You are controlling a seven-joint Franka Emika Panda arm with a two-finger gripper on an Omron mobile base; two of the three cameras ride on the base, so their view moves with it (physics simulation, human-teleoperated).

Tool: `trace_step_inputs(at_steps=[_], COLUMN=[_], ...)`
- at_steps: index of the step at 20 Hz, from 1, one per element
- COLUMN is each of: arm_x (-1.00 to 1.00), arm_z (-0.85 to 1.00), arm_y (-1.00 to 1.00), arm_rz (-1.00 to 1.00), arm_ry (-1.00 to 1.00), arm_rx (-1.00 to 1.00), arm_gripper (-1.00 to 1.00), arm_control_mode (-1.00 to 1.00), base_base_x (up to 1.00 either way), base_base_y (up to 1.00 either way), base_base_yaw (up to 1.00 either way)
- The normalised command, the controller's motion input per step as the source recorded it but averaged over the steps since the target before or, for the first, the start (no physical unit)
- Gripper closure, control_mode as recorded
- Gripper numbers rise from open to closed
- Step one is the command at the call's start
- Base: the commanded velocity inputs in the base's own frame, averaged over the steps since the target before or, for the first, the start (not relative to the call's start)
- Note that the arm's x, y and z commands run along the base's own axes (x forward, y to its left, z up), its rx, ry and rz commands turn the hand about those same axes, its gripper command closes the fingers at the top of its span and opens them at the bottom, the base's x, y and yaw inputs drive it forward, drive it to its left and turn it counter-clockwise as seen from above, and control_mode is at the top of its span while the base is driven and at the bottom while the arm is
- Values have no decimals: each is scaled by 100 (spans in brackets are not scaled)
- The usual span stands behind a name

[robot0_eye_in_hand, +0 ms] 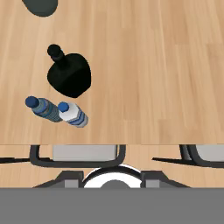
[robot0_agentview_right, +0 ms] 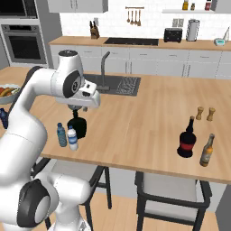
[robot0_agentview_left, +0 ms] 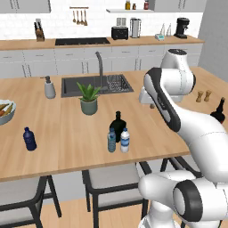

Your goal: Move the plastic bottles in the middle to the plastics group, and the glass bottles in the middle to the glass group.

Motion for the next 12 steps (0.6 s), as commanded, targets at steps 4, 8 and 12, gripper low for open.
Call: trace_step_inputs(at_steps=[4,8,12], arm_x=[0,0,0], arm_z=[0,-1,-34], arm_y=[0,0,-1], arm_rz=[0,0,2], arm_ry=[0,-1,-14], arm_rx=[0,0,0], arm_gripper=[-100,-100,-100], arm_control_mode=[-100,-100,-100], base_base_x=[0,0,0], base_base_y=[0,0,0], base_base_yaw=[0,0,0])
